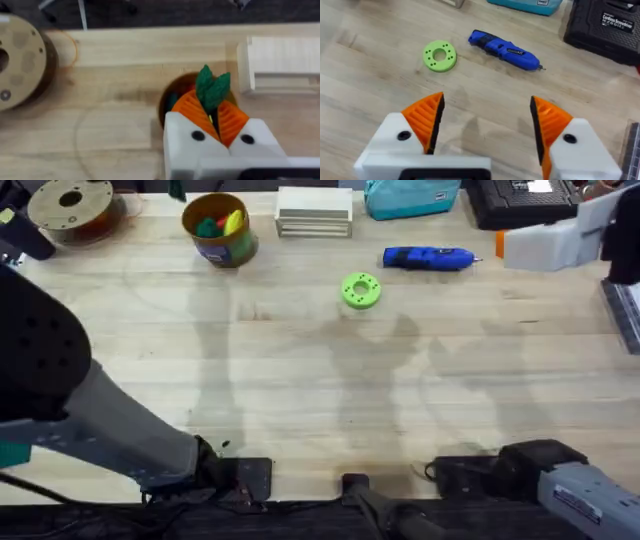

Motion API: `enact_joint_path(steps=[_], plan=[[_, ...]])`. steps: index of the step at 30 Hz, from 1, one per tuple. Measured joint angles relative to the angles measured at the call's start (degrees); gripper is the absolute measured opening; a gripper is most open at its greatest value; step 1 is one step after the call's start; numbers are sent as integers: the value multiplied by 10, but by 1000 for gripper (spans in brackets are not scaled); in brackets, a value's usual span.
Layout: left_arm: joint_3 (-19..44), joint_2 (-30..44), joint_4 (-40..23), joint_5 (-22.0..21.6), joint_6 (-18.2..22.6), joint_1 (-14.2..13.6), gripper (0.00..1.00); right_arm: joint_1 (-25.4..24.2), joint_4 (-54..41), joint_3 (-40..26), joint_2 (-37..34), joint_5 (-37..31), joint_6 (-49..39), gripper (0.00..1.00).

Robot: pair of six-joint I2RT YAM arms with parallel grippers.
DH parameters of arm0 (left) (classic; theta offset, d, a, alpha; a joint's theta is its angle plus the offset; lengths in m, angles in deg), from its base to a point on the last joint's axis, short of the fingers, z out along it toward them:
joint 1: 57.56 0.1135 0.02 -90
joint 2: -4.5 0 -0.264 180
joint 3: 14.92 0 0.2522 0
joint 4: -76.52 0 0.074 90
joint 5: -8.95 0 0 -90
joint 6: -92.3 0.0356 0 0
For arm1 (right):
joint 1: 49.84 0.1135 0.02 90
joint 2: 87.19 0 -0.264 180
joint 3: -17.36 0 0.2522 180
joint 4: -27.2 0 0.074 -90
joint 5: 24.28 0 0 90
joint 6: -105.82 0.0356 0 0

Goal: Pick up the gripper from the table and insert it into the empty holder that is missing its gripper. Then pick up a screw, insert it into the mounting hole, and use the screwdriver to tighten it. Finally, clean up the table by picking up the vegetable and placing it into the bucket.

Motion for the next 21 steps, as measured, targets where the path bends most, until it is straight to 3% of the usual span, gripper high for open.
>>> enact_joint_path(steps=[3, 14, 19, 21], plan=[[0, 32, 68, 0, 0, 0, 17, 0, 0, 0, 0, 0, 0, 934], [0, 117, 110, 0, 0, -1, 23, 0, 0, 0, 0, 0, 0, 934], [0, 116, 109, 0, 0, -1, 139, 0, 0, 0, 0, 0, 0, 934], [0, 116, 107, 0, 0, -1, 236, 0, 0, 0, 0, 0, 0, 934]])
